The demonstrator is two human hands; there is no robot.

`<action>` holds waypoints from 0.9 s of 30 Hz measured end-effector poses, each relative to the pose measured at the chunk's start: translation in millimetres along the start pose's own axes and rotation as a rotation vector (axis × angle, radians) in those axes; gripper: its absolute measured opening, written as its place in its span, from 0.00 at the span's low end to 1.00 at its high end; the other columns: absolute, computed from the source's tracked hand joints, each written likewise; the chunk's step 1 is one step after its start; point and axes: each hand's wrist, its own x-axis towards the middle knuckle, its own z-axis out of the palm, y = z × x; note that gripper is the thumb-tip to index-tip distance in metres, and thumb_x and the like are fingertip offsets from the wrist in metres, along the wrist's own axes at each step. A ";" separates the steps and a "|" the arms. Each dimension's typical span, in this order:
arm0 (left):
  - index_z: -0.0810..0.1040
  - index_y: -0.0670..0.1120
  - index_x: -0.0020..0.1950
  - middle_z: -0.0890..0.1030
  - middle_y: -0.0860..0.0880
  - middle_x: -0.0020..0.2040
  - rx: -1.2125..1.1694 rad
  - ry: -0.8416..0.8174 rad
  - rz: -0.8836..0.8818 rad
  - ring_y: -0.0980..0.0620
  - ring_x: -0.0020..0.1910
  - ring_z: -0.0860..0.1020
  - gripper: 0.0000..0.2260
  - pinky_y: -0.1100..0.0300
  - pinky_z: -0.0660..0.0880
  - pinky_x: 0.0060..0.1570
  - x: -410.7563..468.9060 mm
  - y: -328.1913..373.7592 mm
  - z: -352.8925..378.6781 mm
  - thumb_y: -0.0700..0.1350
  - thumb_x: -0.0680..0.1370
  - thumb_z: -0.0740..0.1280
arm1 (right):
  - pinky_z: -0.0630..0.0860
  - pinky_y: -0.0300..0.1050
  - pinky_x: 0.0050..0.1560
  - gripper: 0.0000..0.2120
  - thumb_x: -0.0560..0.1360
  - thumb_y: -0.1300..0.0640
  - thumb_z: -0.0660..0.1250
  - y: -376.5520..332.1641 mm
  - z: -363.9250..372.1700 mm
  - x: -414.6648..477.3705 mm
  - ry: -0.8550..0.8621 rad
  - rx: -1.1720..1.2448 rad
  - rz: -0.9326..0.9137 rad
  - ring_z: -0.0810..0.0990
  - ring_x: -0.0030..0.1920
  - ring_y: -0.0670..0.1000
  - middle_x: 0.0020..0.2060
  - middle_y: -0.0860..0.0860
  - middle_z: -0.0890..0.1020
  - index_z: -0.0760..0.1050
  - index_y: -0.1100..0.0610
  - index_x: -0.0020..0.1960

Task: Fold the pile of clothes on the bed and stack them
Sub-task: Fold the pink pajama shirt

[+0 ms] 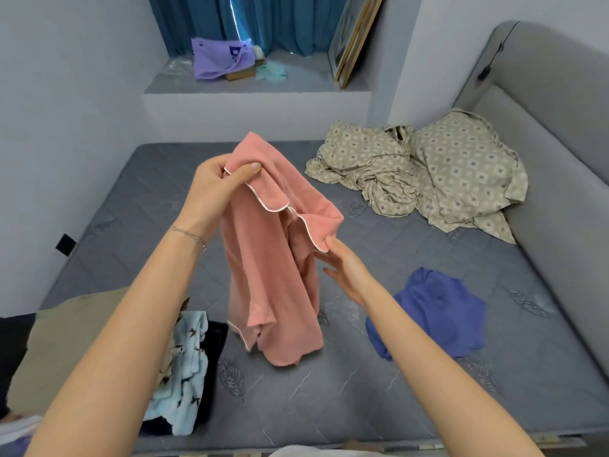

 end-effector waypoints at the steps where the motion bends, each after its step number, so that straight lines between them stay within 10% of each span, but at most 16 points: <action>1: 0.82 0.46 0.46 0.82 0.50 0.44 -0.011 0.005 -0.001 0.56 0.44 0.79 0.04 0.65 0.73 0.45 -1.2 0.8 -0.5 0.45 0.77 0.70 | 0.64 0.50 0.69 0.14 0.79 0.41 0.60 3.6 2.4 -0.5 -0.040 -0.026 -0.007 0.75 0.63 0.43 0.60 0.40 0.79 0.74 0.43 0.62; 8: 0.82 0.47 0.42 0.82 0.52 0.40 -0.058 0.062 -0.037 0.55 0.41 0.79 0.04 0.65 0.74 0.42 -12.3 1.7 -7.5 0.45 0.77 0.70 | 0.71 0.26 0.43 0.04 0.79 0.56 0.67 14.7 18.4 2.8 0.029 -0.253 -0.177 0.78 0.40 0.35 0.42 0.43 0.81 0.80 0.55 0.49; 16: 0.82 0.45 0.44 0.83 0.48 0.43 -0.054 0.096 -0.046 0.53 0.43 0.80 0.07 0.60 0.74 0.46 -25.5 10.1 -18.6 0.49 0.75 0.71 | 0.73 0.37 0.43 0.09 0.78 0.64 0.66 5.3 37.0 16.3 0.138 -0.282 -0.208 0.74 0.40 0.44 0.40 0.53 0.78 0.76 0.72 0.50; 20: 0.82 0.40 0.47 0.80 0.44 0.44 -0.015 0.185 -0.058 0.51 0.43 0.77 0.14 0.55 0.72 0.47 -31.3 8.9 -38.1 0.52 0.73 0.72 | 0.77 0.46 0.51 0.08 0.80 0.66 0.61 -9.4 24.0 10.2 0.131 -0.266 -0.291 0.75 0.41 0.49 0.38 0.56 0.76 0.73 0.61 0.43; 27: 0.83 0.41 0.43 0.79 0.45 0.41 0.166 0.233 -0.111 0.53 0.40 0.75 0.12 0.57 0.71 0.44 -47.0 3.5 -37.9 0.50 0.75 0.72 | 0.67 0.35 0.39 0.11 0.80 0.61 0.64 -59.5 18.6 -21.7 0.086 -0.416 -0.512 0.70 0.36 0.43 0.34 0.44 0.75 0.73 0.52 0.40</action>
